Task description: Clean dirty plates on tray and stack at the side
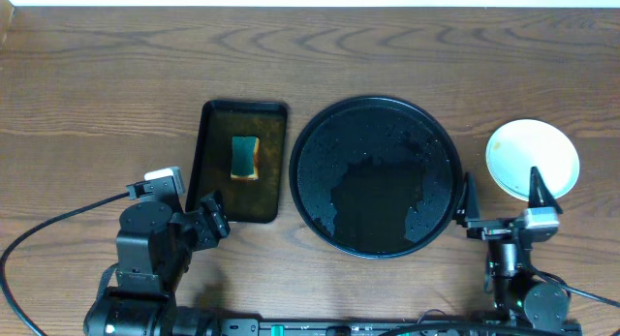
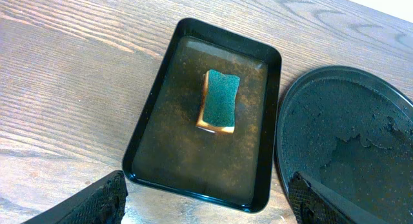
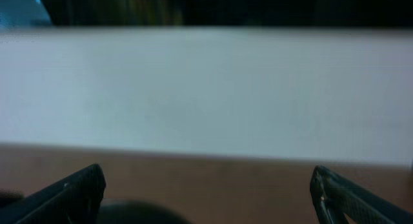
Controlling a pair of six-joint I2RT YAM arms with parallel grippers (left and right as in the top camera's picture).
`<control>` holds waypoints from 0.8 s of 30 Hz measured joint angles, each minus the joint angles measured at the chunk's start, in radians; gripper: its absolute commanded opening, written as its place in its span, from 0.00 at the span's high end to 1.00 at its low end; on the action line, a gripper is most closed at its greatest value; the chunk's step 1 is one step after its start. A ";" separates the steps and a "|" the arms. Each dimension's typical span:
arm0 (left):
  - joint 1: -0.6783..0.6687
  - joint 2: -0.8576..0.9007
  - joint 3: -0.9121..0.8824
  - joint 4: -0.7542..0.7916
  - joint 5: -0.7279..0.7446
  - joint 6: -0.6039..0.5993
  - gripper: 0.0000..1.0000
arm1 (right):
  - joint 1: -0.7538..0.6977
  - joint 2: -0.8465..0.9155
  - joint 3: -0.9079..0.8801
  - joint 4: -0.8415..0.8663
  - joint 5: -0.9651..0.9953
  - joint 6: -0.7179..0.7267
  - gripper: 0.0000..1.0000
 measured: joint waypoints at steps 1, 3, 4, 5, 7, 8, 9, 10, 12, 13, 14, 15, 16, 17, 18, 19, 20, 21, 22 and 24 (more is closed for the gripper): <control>0.000 0.000 0.000 0.000 0.000 0.000 0.20 | 0.000 -0.009 -0.012 -0.029 0.000 -0.001 0.01; 0.000 0.000 0.000 0.000 0.000 0.000 0.20 | 0.000 -0.017 -0.015 -0.098 0.000 -0.001 0.01; 0.000 0.000 0.000 0.000 0.000 0.000 0.20 | 0.000 -0.020 -0.015 -0.132 0.000 -0.002 0.01; 0.000 0.000 0.000 0.000 0.000 0.000 0.20 | 0.000 -0.024 -0.014 -0.172 0.000 -0.003 0.01; 0.000 0.000 0.000 0.000 0.000 0.000 0.20 | 0.000 -0.025 -0.015 -0.261 0.000 -0.005 0.01; 0.000 0.000 0.000 0.000 0.000 0.000 0.20 | 0.000 -0.024 -0.015 -0.291 0.001 -0.005 0.01; 0.000 0.000 -0.001 0.000 0.000 0.000 0.20 | 0.000 -0.023 -0.015 -0.291 0.001 -0.005 0.01; 0.000 0.000 -0.001 0.001 0.000 0.000 0.20 | 0.000 -0.025 -0.015 -0.290 0.001 -0.005 0.01; 0.000 0.000 -0.001 0.000 0.000 0.000 0.20 | 0.000 -0.026 -0.015 -0.291 0.001 -0.005 0.01; 0.000 0.000 -0.001 0.000 0.000 0.000 0.20 | 0.000 -0.026 -0.015 -0.290 0.001 -0.005 0.01; 0.000 0.000 -0.001 0.000 0.000 0.000 0.20 | 0.000 -0.025 -0.015 -0.291 0.001 -0.005 0.01; 0.000 0.000 -0.001 0.000 0.000 0.000 0.20 | 0.000 -0.026 -0.015 -0.291 0.001 -0.005 0.01; 0.000 0.000 -0.001 0.000 0.000 0.000 0.20 | 0.000 -0.025 -0.015 -0.291 0.001 -0.005 0.01; 0.000 0.000 -0.001 0.000 0.000 0.000 0.20 | 0.000 -0.026 -0.015 -0.291 0.001 -0.005 0.01; 0.000 0.000 -0.001 0.000 0.000 0.000 0.20 | 0.000 -0.026 -0.015 -0.291 0.001 -0.005 0.01; 0.000 0.000 -0.001 0.000 0.000 0.000 0.20 | 0.000 -0.025 -0.015 -0.291 0.001 -0.005 0.01; 0.000 0.000 -0.001 0.000 0.000 0.000 0.20 | 0.000 -0.026 -0.015 -0.290 0.001 -0.005 0.01; 0.000 0.000 -0.001 0.000 0.000 0.000 0.20 | 0.000 -0.026 -0.015 -0.291 0.001 -0.005 0.01; 0.000 0.000 -0.001 0.000 0.000 0.000 0.20 | 0.000 -0.026 -0.015 -0.291 0.001 -0.005 0.01; 0.000 0.000 -0.001 0.000 0.000 0.000 0.20 | 0.000 -0.025 -0.015 -0.291 0.001 -0.005 0.01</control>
